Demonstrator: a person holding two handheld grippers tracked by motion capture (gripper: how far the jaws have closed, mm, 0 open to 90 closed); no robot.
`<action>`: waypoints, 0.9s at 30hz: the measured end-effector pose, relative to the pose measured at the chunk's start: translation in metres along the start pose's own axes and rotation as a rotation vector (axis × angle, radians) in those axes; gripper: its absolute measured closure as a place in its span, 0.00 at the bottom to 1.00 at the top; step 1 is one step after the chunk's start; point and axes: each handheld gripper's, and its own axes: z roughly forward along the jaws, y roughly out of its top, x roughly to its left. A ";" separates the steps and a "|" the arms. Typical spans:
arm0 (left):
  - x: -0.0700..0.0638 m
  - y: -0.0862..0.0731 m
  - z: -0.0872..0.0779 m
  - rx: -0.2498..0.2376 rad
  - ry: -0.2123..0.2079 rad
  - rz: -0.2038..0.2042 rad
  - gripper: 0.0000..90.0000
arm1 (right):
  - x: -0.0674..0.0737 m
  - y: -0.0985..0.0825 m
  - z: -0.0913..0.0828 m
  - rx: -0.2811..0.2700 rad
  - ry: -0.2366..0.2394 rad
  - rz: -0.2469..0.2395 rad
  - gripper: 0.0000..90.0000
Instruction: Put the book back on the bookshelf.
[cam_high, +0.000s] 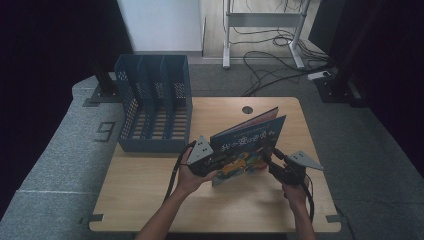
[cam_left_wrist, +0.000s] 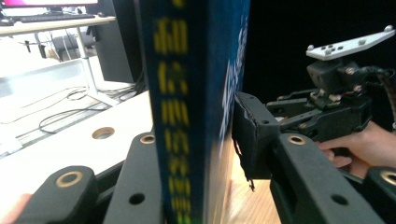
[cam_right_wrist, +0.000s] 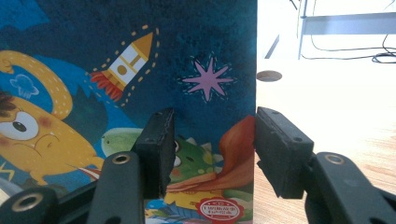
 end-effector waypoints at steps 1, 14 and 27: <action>-0.001 0.001 0.000 -0.006 0.000 -0.003 0.74 | 0.000 0.000 0.000 -0.002 0.001 0.000 0.54; -0.009 0.004 0.001 -0.048 -0.003 -0.012 0.79 | 0.028 0.001 0.010 0.028 0.125 -0.117 0.56; -0.009 0.002 0.004 -0.060 -0.003 -0.041 0.76 | 0.015 -0.001 0.008 0.012 0.095 -0.047 0.52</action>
